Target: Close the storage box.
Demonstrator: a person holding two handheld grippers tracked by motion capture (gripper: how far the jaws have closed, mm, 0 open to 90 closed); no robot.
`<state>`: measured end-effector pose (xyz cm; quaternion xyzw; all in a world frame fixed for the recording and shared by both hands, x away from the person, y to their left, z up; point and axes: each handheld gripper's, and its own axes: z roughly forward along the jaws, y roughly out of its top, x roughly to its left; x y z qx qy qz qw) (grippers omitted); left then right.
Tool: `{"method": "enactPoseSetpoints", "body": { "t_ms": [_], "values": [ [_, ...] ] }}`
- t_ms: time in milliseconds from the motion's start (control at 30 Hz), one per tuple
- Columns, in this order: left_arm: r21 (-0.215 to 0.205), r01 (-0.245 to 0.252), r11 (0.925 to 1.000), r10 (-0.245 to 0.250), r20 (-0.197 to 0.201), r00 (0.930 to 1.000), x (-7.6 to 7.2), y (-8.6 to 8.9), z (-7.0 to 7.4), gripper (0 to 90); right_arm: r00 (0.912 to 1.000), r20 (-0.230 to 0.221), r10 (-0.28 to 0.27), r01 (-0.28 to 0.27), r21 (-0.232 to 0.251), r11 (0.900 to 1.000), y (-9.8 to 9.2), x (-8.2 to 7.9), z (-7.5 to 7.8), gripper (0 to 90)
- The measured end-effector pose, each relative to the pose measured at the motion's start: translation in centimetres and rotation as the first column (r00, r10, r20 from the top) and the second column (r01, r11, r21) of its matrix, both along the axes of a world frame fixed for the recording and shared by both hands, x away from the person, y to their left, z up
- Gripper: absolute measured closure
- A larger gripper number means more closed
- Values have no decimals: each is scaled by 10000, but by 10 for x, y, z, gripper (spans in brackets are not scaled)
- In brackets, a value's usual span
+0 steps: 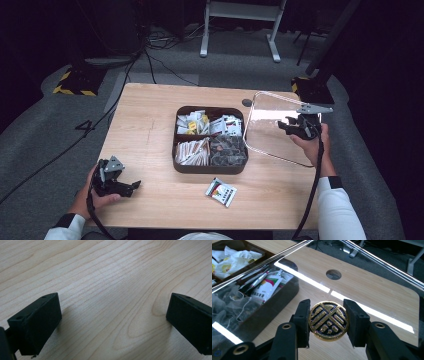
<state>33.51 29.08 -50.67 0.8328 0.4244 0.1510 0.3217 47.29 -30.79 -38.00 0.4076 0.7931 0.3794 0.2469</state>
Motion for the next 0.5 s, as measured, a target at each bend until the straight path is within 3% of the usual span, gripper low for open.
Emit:
{"method": "enactPoseSetpoints", "body": {
  "t_ms": [500],
  "values": [
    [20, -32, 10000, 32, 3, 10000, 0, 0, 0, 3, 9967, -135, 796, -798, -172, 9967, 49, 7, 1, 595]
  ]
}}
